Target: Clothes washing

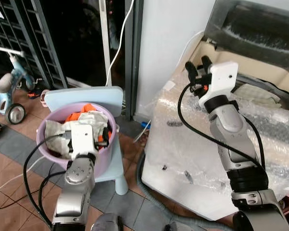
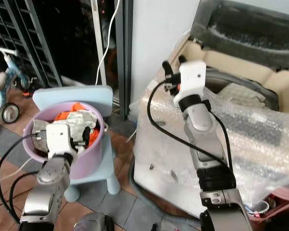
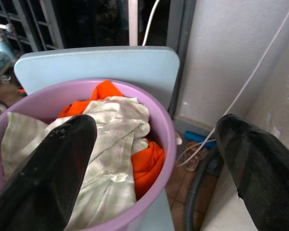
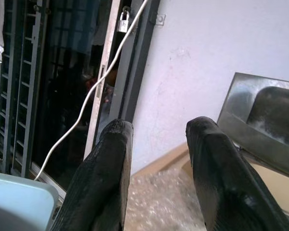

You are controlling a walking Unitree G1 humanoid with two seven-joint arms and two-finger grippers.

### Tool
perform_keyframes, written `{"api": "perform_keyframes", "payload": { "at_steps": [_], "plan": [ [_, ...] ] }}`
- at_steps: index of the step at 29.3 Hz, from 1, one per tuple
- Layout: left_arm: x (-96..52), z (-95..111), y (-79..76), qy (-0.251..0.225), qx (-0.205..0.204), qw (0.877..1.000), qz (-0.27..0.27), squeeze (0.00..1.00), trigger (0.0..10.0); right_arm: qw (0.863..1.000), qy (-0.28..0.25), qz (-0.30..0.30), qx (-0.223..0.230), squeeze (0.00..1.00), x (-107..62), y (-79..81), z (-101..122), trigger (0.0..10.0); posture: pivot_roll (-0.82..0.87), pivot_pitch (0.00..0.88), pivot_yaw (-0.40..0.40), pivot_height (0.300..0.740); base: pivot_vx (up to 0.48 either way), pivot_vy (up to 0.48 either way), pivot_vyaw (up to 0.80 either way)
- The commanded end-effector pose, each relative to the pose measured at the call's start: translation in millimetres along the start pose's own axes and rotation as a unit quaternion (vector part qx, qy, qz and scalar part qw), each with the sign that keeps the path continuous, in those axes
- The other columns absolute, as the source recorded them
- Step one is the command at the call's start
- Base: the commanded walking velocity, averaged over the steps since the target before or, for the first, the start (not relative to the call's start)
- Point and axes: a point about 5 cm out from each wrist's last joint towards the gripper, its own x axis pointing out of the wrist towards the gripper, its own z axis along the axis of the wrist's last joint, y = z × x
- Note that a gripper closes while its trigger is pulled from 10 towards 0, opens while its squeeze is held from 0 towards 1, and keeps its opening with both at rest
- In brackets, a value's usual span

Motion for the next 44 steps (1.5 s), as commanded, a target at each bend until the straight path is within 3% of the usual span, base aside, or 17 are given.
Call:
{"api": "perform_keyframes", "payload": {
  "at_steps": [1, 7, 10, 12, 14, 16, 22, 25, 28, 34, 39, 44],
  "plan": [
    [-0.8, 2.8, -5.2, -0.006, 0.001, 1.0, -0.006, 0.0, 10.0, 1.0, 0.01, -0.021, 0.004, 0.0, -3.2, -7.8, -1.2, 10.0, 0.02, 0.0, -0.028, 0.74, 0.0, 0.48, 0.0],
    [-0.8, 3.8, -3.4, -0.016, 0.005, 1.0, -0.001, 0.0, 10.0, 0.998, 0.057, -0.01, 0.034, 0.0, -12.1, 4.0, -16.7, 10.0, 0.03, 0.0, -0.031, 0.74, 0.0, 0.48, 0.0],
    [-2.0, 3.5, -0.4, -0.019, 0.009, 1.0, 0.006, 0.0, 10.0, 0.996, 0.082, -0.009, 0.021, 0.0, -22.8, 7.5, -27.7, 10.0, 0.03, 0.0, -0.035, 0.74, 0.0, 0.48, 0.0],
    [-4.1, 4.2, 5.1, -0.03, 0.008, 0.999, 0.017, 0.0, 10.0, 0.993, 0.111, -0.017, -0.04, 0.0, -36.8, 9.1, -43.7, 10.0, 0.03, 0.0, -0.032, 0.74, 0.0, 0.24, 0.0],
    [-4.6, 4.6, 7.5, -0.031, 0.018, 0.999, 0.029, 0.0, 10.0, 0.992, 0.124, -0.007, -0.025, 0.0, -42.3, 12.7, -50.7, 10.0, 0.03, 0.0, -0.032, 0.74, 0.0, 0.0, 0.0],
    [-4.9, 4.6, 7.0, -0.032, -0.001, 0.999, 0.017, 0.0, 10.0, 0.988, 0.152, -0.004, 0.042, 0.0, -51.3, 19.1, -58.8, 10.0, 0.03, 0.0, -0.029, 0.74, 0.0, 0.0, 0.0],
    [-3.6, 6.6, 4.9, -0.042, -0.015, 0.999, -0.009, 0.0, 10.0, 0.982, 0.185, -0.031, -0.009, 0.0, -59.6, 23.0, -68.0, 10.0, 0.02, 0.0, -0.025, 0.74, 0.0, 0.0, 0.0],
    [-1.5, 9.7, 6.0, -0.051, -0.013, 0.999, 0.0, 0.0, 10.0, 0.982, 0.181, 0.023, 0.052, 0.0, -66.3, 31.3, -66.4, 10.0, 0.02, 0.0, -0.022, 0.74, 0.0, 0.0, 0.0],
    [-2.1, 9.9, 5.6, -0.052, -0.01, 0.999, 0.0, 0.0, 10.0, 0.984, 0.173, 0.013, 0.037, 0.0, -64.9, 26.8, -64.5, 10.0, 0.02, 0.0, -0.02, 0.74, 0.0, 0.0, 0.53],
    [-2.5, 8.6, 6.0, -0.049, -0.013, 0.999, 0.0, 0.0, 10.0, 0.98, 0.186, -0.019, 0.061, 0.0, -58.0, 19.4, -67.8, 10.0, 0.02, 0.0, -0.023, 0.74, 0.051, 0.0, 0.39],
    [-2.9, 7.7, 6.4, -0.047, -0.012, 0.999, 0.003, 0.0, 10.0, 0.974, 0.222, -0.001, 0.048, 0.0, -57.8, 20.3, -76.8, 10.0, 0.02, 0.0, -0.023, 0.74, 0.374, 0.0, 0.0],
    [-2.9, 7.4, 6.4, -0.044, -0.014, 0.999, 0.005, 0.0, 10.0, 0.977, 0.209, 0.037, 0.024, 0.0, -53.8, 29.0, -74.1, 10.0, 0.02, 0.0, -0.022, 0.74, 0.392, 0.221, 0.0]
  ]
}}
